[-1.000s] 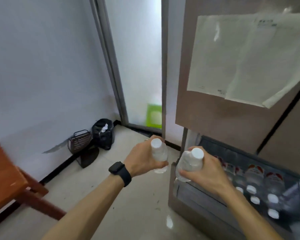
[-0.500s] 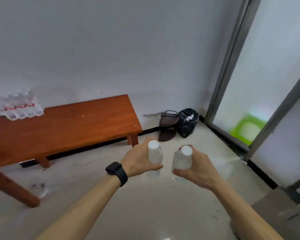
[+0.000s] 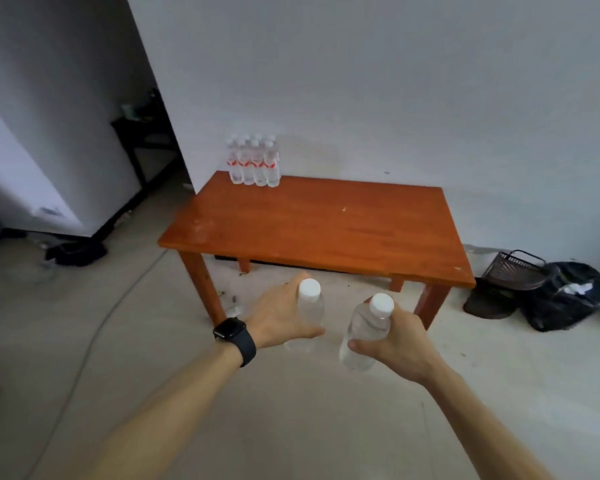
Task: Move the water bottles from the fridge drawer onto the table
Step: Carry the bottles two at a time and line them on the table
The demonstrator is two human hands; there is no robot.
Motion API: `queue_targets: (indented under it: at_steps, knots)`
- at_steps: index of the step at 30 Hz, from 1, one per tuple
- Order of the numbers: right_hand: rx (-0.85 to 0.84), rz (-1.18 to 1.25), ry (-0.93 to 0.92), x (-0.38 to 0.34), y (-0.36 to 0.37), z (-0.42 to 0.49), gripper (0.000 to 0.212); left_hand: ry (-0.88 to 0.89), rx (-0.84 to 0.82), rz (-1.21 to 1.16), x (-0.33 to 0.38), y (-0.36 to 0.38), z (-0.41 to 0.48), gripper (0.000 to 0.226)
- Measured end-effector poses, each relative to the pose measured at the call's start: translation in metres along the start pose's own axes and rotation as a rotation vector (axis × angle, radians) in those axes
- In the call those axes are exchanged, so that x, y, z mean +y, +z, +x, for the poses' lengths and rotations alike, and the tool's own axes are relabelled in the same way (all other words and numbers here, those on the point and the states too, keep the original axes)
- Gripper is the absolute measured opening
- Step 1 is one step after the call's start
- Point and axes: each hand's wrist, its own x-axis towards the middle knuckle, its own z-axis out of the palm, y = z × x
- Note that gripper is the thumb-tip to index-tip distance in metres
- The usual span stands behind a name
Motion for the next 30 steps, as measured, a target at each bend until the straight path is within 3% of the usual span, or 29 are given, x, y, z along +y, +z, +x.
queue_targets:
  at_steps: [7,16,30]
  knots:
    - [-0.080,-0.020,-0.038,-0.030,0.048,0.125,0.057,-0.112,0.045,0.073,-0.098,-0.044,0.064,0.066]
    - [-0.165,-0.040,-0.093,-0.070,0.067,0.317,0.058,-0.223,0.073,0.002,-0.188,-0.095,0.205,0.069]
    - [-0.200,-0.070,-0.044,-0.117,0.123,0.552,0.072,-0.262,0.082,-0.055,-0.336,-0.167,0.379,0.073]
